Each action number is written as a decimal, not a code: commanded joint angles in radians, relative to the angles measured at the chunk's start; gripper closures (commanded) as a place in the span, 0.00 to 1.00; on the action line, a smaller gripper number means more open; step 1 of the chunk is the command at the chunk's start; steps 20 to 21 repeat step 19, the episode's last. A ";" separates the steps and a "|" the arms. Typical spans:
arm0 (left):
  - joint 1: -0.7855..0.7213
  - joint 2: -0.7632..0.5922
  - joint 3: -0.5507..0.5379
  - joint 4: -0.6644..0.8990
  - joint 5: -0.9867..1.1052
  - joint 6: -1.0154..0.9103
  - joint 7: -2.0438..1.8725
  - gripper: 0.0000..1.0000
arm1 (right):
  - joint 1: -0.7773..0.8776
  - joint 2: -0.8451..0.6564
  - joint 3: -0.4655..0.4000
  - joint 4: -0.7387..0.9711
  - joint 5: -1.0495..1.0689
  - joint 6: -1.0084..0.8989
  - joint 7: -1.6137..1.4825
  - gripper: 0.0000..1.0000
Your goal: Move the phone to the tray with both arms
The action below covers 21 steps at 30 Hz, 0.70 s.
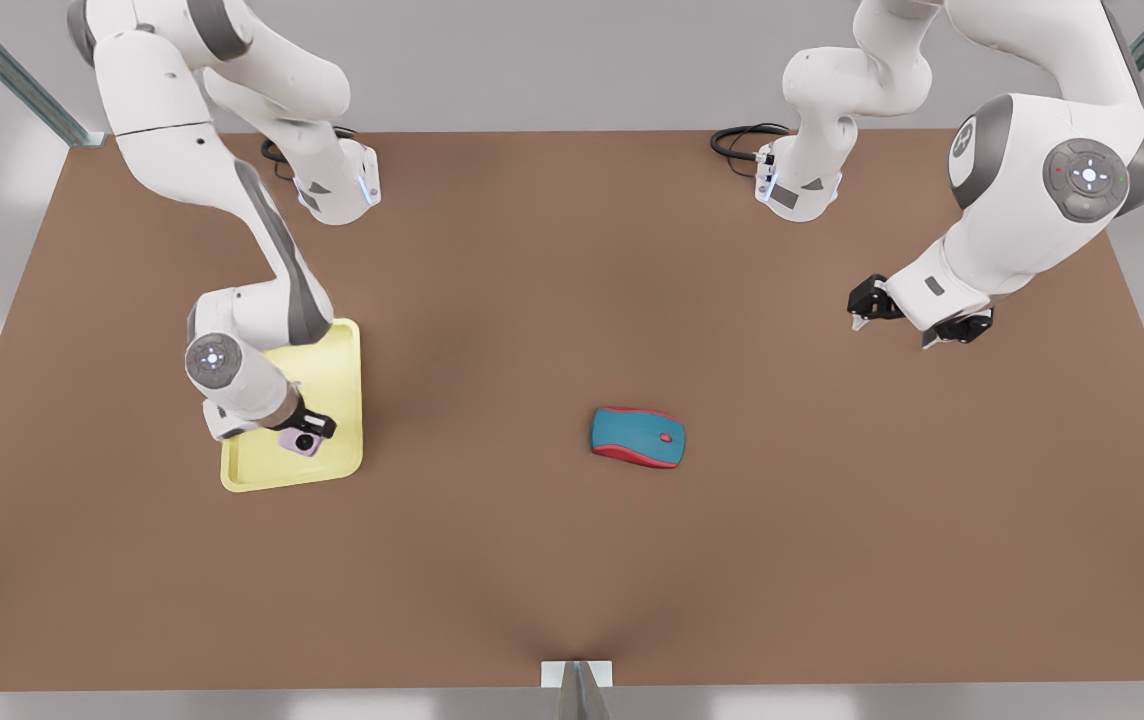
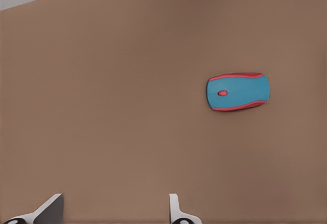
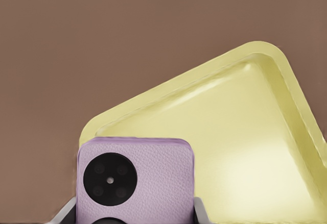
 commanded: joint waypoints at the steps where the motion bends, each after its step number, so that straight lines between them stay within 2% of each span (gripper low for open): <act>1: 0.000 -0.004 -0.001 0.000 0.000 -0.001 -0.001 0.00 | -0.077 -0.021 0.000 -0.089 0.080 0.097 -0.732 0.25; 3: 0.000 -0.005 0.001 0.002 0.001 0.003 0.001 0.00 | -0.085 -0.023 0.002 -0.133 0.087 0.106 -0.735 0.23; 4: 0.000 0.003 0.008 0.002 0.001 0.004 0.004 0.00 | -0.085 -0.021 0.002 -0.139 0.087 0.094 -0.738 0.00; 8: 0.000 -0.002 0.002 0.002 0.000 0.003 -0.001 0.00 | -0.081 -0.012 0.000 -0.090 0.087 0.074 -0.724 0.00; 9: 0.000 0.001 0.007 0.002 0.000 0.003 0.001 0.00 | -0.074 -0.014 0.000 0.027 0.086 -0.019 -0.697 0.00; 12: 0.000 -0.008 0.005 0.002 0.001 -0.011 -0.001 0.00 | -0.070 -0.041 0.008 0.480 0.075 -0.535 -0.568 0.00; 13: 0.000 -0.004 0.002 0.002 0.000 -0.002 -0.001 0.00 | -0.056 -0.165 -0.006 0.480 0.077 -0.619 -0.549 0.00; 14: 0.000 -0.005 0.001 0.002 0.000 -0.002 -0.001 0.00 | 0.108 -0.205 -0.163 0.486 0.086 -0.711 -0.486 0.00; 15: 0.000 -0.005 0.001 0.002 0.001 -0.010 -0.004 0.00 | 0.166 -0.134 -0.219 0.561 0.086 -0.727 -0.474 0.00; 16: 0.000 -0.004 -0.003 0.022 0.001 -0.011 -0.024 0.00 | 0.177 0.031 -0.234 0.804 0.087 -0.833 -0.473 0.00; 17: 0.000 0.003 -0.007 0.043 0.001 -0.014 -0.024 0.00 | 0.188 0.035 -0.251 0.812 0.089 -0.820 -0.473 0.00; 19: 0.000 0.007 -0.010 0.043 -0.006 -0.025 -0.028 0.00 | 0.214 -0.067 -0.273 0.674 0.107 -0.725 -0.474 0.00; 21: 0.000 0.007 -0.010 0.043 -0.006 -0.025 -0.028 0.00 | 0.214 -0.067 -0.273 0.674 0.107 -0.725 -0.474 0.00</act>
